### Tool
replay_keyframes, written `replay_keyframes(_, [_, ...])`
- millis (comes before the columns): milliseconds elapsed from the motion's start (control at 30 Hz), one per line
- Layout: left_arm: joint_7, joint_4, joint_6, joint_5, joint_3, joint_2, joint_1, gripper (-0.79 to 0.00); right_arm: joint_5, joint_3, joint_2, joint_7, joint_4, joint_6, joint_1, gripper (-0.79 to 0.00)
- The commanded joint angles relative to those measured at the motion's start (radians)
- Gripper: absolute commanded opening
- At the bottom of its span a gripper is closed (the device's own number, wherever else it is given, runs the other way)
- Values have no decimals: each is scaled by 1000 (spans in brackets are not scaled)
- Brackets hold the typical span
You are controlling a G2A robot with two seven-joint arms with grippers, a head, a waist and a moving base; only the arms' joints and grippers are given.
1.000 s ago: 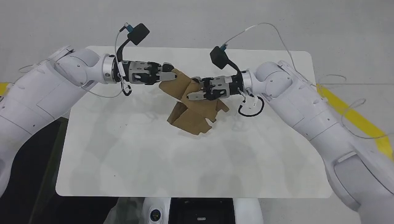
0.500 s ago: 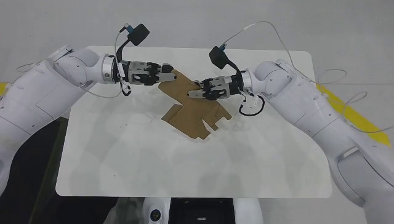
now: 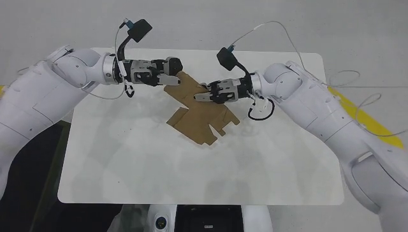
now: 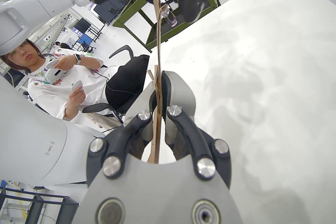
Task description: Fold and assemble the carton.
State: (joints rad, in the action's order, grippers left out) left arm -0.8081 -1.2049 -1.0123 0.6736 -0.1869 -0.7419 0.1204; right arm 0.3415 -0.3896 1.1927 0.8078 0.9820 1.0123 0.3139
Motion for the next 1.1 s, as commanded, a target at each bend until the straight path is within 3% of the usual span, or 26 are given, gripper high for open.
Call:
replay_keyframes(0, [0, 25, 0, 0, -10, 2, 1, 0, 15, -4, 1, 0, -15, 0, 1, -785])
replay_keyframes(333, [0, 144, 0, 65, -56, -14, 44, 0, 72, -80, 9, -52, -62, -1, 20, -785])
replay_keyframes(600, [0, 195, 0, 93, -142, -33, 115, 0, 92, -156, 16, -226, -64, -114, 60, -785])
replay_keyframes(800, [0, 197, 0, 81, -186, -50, 164, 0, 46, -199, 18, -305, -38, -167, 86, -785])
replay_keyframes(1067, [10, 229, 22, 125, -217, -86, 231, 0, 93, -257, 26, -378, -15, -271, 133, -785])
